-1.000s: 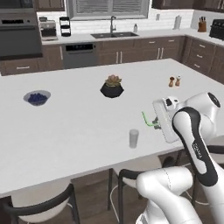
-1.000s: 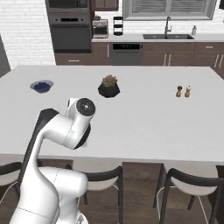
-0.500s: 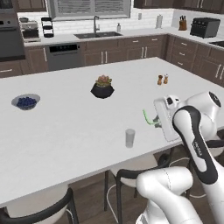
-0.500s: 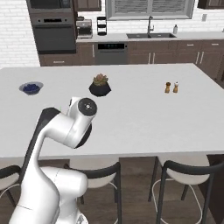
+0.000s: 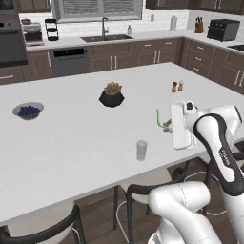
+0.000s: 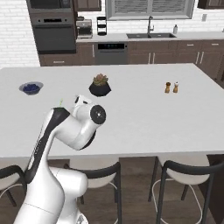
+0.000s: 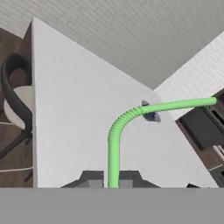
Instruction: Take a straw from the drawer in front and place it inside the glass cup on the dining counter.
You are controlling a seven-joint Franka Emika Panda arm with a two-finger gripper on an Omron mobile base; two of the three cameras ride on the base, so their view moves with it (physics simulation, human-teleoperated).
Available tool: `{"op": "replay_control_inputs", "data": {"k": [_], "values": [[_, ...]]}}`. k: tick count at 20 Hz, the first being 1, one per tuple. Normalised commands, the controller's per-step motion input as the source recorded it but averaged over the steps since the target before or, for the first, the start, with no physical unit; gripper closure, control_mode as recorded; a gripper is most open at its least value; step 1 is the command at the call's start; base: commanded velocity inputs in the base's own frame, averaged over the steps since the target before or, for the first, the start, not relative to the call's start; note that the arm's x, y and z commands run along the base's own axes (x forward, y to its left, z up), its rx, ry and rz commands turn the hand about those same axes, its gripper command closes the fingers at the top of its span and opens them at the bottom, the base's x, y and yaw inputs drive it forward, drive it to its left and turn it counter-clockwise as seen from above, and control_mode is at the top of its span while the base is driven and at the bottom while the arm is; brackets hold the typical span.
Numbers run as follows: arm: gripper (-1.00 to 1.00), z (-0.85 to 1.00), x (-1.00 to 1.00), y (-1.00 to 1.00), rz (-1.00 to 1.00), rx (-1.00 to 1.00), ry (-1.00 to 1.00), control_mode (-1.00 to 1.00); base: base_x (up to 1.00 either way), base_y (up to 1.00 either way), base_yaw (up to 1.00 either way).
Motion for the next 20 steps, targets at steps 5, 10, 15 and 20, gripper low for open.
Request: {"op": "replay_control_inputs", "data": {"k": [5,10,15,20], "values": [[1.0,0.0,0.09,0.31,-0.02,0.21,0.01,-1.0,0.0,0.0,0.0],[1.0,0.0,0.18,0.23,0.0,0.14,0.08,-1.0,0.0,0.0,0.0],[1.0,0.0,0.14,0.05,0.0,0.12,0.08,-1.0,0.0,0.0,0.0],[1.0,0.0,0.01,-0.08,0.06,0.12,0.07,-1.0,0.0,0.0,0.0]]}}
